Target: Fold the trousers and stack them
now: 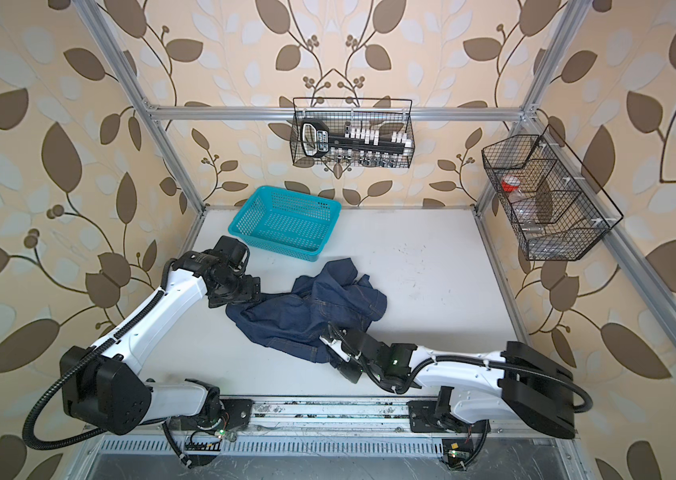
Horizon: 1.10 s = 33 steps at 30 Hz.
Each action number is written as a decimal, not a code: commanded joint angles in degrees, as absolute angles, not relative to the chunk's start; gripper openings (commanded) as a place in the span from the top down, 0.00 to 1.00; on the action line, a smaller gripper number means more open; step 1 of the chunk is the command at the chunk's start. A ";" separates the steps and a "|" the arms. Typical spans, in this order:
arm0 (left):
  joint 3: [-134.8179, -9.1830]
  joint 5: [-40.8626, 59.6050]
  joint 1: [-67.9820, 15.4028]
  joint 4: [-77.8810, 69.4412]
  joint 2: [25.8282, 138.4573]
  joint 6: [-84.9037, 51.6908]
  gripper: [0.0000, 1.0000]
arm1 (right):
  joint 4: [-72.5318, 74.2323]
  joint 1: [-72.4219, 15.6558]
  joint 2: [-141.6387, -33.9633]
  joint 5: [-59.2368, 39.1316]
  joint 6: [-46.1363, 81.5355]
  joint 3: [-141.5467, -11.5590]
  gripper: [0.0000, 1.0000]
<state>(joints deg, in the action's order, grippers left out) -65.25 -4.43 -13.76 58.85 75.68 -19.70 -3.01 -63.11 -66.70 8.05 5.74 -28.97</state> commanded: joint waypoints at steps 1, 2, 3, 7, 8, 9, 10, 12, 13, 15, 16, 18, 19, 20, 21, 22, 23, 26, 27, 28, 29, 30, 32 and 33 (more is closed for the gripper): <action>-64.60 -3.60 -13.12 59.68 74.34 -20.25 0.11 | -12.49 -58.68 -59.35 10.58 2.11 -34.34 1.00; -64.84 -3.61 -13.04 59.59 74.59 -20.39 0.11 | -16.03 -57.54 -57.52 11.82 0.25 -36.63 1.00; -65.03 -3.68 -12.94 59.55 74.78 -20.52 0.11 | -19.69 -56.12 -56.55 12.64 -1.63 -39.34 1.00; -65.31 -1.34 -12.92 58.08 75.39 -21.43 0.11 | -30.59 -46.49 -52.89 13.34 -13.57 -48.57 1.00; -65.14 -0.46 -12.93 57.72 75.49 -21.69 0.11 | -32.16 -43.14 -51.95 13.14 -16.74 -49.82 1.00; -64.96 0.24 -12.92 57.58 75.58 -21.81 0.11 | -33.03 -40.10 -51.07 12.73 -19.38 -50.65 1.00; -64.63 0.74 -12.92 57.49 75.59 -21.88 0.11 | -33.78 -36.72 -50.29 12.36 -21.48 -51.90 1.00; -63.71 2.12 -13.03 57.31 75.37 -22.01 0.11 | -34.44 -29.64 -49.51 10.87 -23.93 -54.88 1.00; -62.97 2.52 -13.01 57.11 75.05 -22.40 0.11 | -34.45 -26.62 -49.41 10.39 -25.02 -56.26 1.00; -60.82 4.15 -13.01 56.09 73.92 -23.33 0.11 | -33.58 -22.50 -49.22 11.18 -26.80 -57.16 1.00; -59.38 5.18 -13.14 55.31 73.21 -24.46 0.11 | -32.93 -20.63 -49.13 11.18 -27.75 -56.97 1.00; -56.52 6.34 -13.85 53.58 72.03 -26.79 0.11 | -32.59 -18.12 -49.22 11.76 -28.74 -56.03 1.00; -55.00 6.79 -14.42 52.48 71.37 -28.31 0.11 | -32.62 -17.33 -49.39 12.29 -28.54 -55.32 1.00; -53.51 7.79 -15.01 51.15 70.82 -30.08 0.11 | -32.05 -16.67 -49.14 12.39 -27.84 -54.39 1.00; -52.43 8.85 -15.77 49.86 70.35 -31.81 0.11 | -31.22 -15.71 -48.77 11.81 -26.64 -53.20 1.00; -51.13 9.57 -17.38 48.62 69.94 -33.50 0.11 | -30.54 -14.88 -48.39 10.61 -25.33 -52.02 1.00; -50.34 9.03 -19.76 48.13 69.70 -34.64 0.11 | -30.28 -14.39 -48.42 10.29 -23.83 -51.13 1.00; -48.01 5.54 -25.14 47.40 70.20 -36.82 0.11 | -30.78 -14.09 -48.25 11.15 -21.76 -48.67 1.00; -47.10 5.95 -25.36 46.00 70.49 -37.31 0.11 | -30.41 -14.08 -47.94 11.16 -21.31 -47.82 1.00; -46.45 5.99 -25.46 44.27 70.87 -37.65 0.11 | -29.88 -13.93 -47.65 10.91 -20.91 -46.77 1.00; -46.32 5.81 -25.57 42.72 71.23 -37.70 0.11 | -29.30 -13.70 -47.39 10.86 -20.40 -45.76 1.00; -46.72 5.56 -25.48 41.71 71.68 -37.62 0.11 | -29.03 -13.44 -47.36 10.55 -19.86 -45.02 1.00; -49.29 3.97 -25.51 42.16 73.96 -38.06 0.11 | -29.05 -13.11 -47.36 9.58 -18.65 -43.89 1.00; -50.83 2.70 -25.51 42.89 74.99 -39.13 0.11 | -29.01 -13.16 -47.16 9.20 -17.80 -43.33 1.00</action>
